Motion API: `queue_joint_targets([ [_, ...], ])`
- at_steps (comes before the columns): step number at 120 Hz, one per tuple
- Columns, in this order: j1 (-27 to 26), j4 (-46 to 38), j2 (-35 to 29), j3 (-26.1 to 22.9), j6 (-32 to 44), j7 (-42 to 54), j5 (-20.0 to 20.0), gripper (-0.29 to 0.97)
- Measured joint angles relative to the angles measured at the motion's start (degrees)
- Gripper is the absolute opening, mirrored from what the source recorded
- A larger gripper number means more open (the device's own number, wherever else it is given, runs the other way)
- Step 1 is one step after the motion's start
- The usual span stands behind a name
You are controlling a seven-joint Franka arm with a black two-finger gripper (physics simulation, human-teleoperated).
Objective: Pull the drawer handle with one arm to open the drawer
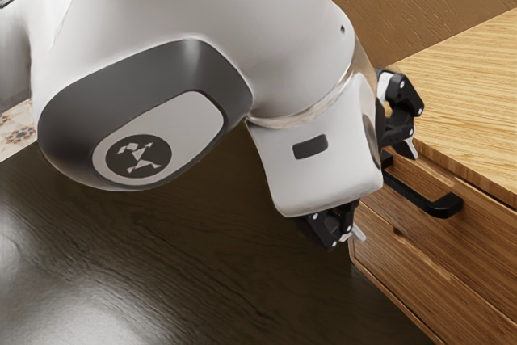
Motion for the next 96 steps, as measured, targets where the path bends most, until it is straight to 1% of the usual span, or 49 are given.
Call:
queue_joint_targets([
  [31,0.0,0.2,3.2,-0.1,2.0,1.8,0.7,0.68],
  [75,0.1,-0.2,6.5,0.0,2.5,3.3,2.5,0.68],
  [96,0.3,-1.3,6.6,0.7,2.5,3.7,2.9,0.68],
])
